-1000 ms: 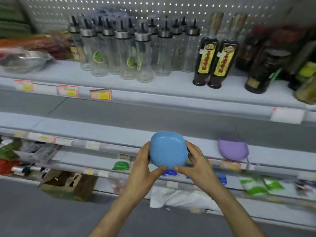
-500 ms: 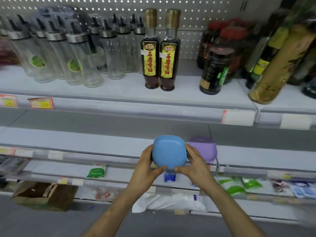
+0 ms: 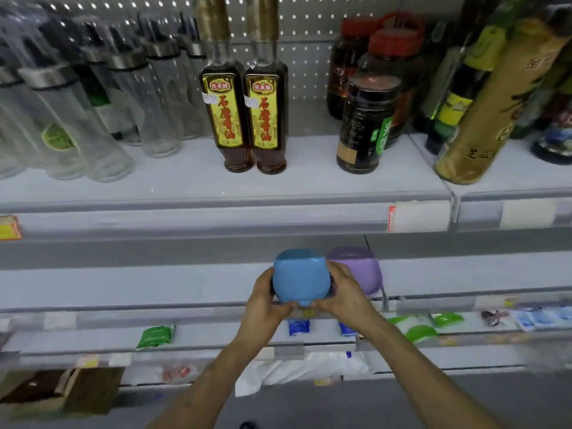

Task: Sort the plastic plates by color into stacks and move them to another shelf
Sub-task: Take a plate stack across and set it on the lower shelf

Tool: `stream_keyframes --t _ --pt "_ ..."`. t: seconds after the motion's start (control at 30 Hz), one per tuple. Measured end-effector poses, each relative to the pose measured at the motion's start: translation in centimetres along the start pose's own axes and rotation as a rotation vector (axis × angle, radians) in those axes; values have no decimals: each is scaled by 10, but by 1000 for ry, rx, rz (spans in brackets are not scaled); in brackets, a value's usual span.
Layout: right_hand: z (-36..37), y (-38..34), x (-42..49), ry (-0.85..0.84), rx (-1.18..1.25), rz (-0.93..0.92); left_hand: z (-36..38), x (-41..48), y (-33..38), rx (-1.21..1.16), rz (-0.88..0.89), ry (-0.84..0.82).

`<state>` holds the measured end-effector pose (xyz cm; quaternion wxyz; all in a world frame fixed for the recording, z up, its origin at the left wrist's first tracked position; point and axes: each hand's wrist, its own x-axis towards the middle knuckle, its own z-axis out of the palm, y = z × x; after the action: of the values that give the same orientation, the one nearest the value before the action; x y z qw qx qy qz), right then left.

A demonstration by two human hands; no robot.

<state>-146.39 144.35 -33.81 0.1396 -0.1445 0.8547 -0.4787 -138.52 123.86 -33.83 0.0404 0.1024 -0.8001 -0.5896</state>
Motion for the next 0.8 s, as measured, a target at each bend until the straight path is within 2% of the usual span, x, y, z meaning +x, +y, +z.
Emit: stream_keyframes --t 0.47,0.8 --pt "5 5 24 -21 -306 10 3 21 -30 74 -55 -48" --pt "9 1 21 12 -293 39 0 32 -36 218 -10 -98"
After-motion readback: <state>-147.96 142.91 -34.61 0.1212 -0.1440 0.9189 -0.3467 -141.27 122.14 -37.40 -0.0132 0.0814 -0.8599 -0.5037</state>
